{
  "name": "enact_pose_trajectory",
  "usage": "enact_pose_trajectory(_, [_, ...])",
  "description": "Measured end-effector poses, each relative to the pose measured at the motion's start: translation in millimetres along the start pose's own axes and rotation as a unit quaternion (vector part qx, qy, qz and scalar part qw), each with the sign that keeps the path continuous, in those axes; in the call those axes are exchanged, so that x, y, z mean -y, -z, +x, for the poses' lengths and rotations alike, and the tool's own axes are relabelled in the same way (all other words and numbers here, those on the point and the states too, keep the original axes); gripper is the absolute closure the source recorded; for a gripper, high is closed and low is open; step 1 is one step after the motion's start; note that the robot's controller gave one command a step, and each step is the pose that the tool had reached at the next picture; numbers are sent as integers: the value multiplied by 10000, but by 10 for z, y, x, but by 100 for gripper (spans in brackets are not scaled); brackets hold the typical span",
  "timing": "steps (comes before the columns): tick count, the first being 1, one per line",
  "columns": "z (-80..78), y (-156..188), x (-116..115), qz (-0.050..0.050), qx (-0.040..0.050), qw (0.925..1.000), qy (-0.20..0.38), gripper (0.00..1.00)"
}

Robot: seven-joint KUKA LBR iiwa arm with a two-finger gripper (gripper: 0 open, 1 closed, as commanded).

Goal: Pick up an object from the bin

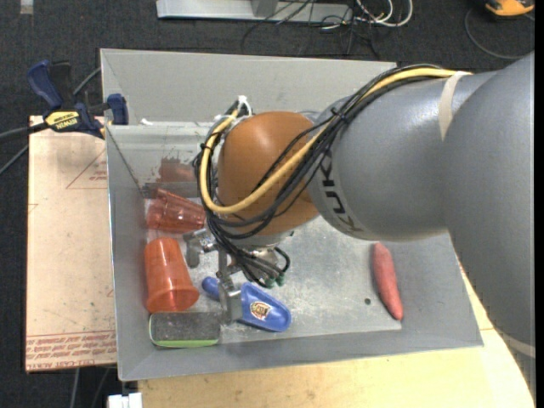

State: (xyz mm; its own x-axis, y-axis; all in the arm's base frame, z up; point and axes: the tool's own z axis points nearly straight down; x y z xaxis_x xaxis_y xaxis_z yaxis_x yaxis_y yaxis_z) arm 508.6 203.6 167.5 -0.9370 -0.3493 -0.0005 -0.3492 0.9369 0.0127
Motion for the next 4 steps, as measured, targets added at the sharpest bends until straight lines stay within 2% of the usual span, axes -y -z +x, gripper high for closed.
enact_pose_trajectory(1, [178, 55, 228, -6, 36, 9968, -799, 0])
enact_pose_trajectory(2, [184, 56, 236, -4, 36, 9968, -800, 0])
enact_pose_trajectory(3, [114, -470, 546, -5, 80, 10000, 60, 0])
enact_pose_trajectory(4, [-83, -827, 451, -7, 48, 9980, 631, 100])
